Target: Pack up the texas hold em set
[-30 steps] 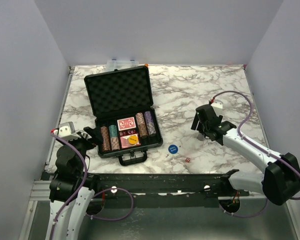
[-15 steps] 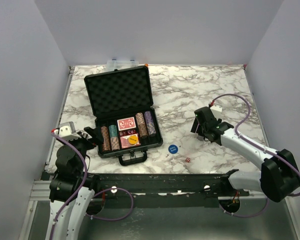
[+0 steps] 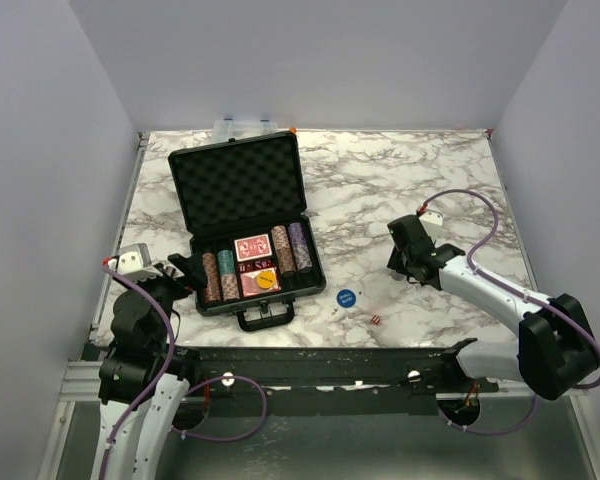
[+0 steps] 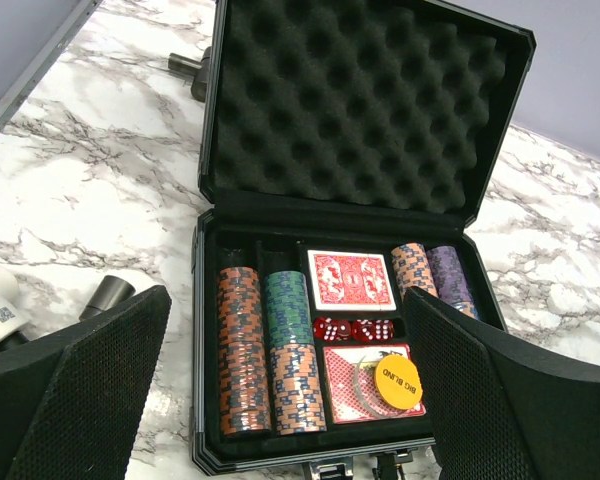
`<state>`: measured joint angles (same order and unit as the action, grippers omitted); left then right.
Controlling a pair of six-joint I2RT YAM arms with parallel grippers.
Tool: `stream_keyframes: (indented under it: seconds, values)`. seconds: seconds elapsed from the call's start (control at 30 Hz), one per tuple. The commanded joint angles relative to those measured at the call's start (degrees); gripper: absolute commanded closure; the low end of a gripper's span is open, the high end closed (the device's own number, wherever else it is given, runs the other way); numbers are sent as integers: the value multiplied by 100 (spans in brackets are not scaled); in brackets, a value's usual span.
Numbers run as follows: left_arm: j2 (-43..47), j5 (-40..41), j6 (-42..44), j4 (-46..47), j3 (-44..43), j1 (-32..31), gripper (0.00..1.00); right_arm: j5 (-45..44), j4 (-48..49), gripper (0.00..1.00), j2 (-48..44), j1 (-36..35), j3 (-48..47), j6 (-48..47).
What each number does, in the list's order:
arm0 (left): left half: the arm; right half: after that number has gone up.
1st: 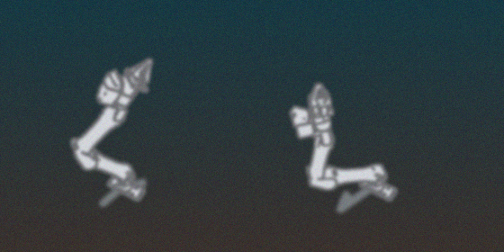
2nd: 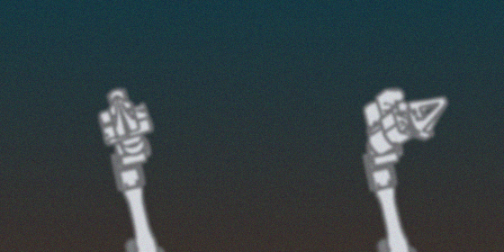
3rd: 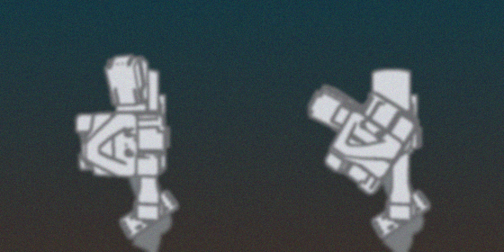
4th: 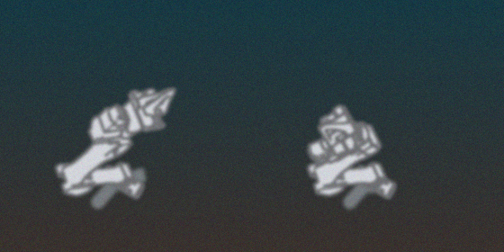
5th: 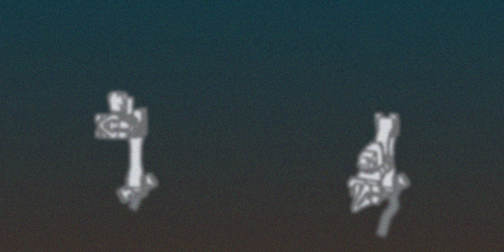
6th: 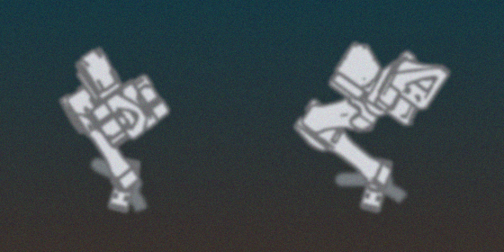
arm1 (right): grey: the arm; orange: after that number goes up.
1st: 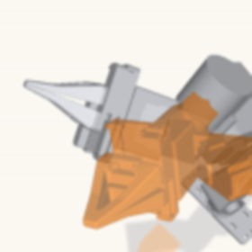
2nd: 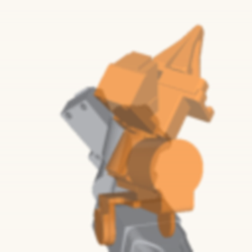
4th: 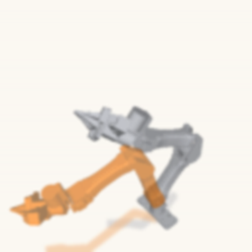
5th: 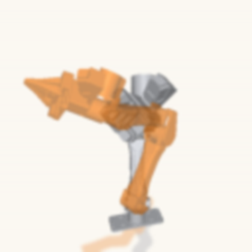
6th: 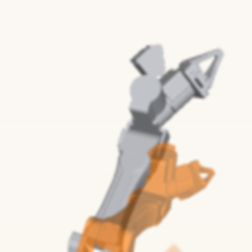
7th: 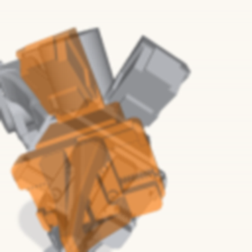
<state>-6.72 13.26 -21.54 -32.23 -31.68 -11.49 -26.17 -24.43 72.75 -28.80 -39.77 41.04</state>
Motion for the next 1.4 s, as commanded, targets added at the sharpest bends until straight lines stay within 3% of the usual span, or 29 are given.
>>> stream_keyframes:
  seconds: [0.0,0.27,0.43,1.03,1.37]
  values:
    - [9,-139,81,95,39,-21,1,42,-15,66,141,14,14,19]
    - [5,-174,84,114,40,-21,1,29,-139,91,90,15,-187,-141]
    - [22,-183,89,113,48,-20,1,106,-236,96,106,14,-360,-201]
    - [102,-183,89,129,51,-29,1,541,-595,100,48,12,-1246,-392]
    - [127,-174,89,129,63,-27,1,1333,-454,99,107,7,-1984,-343]
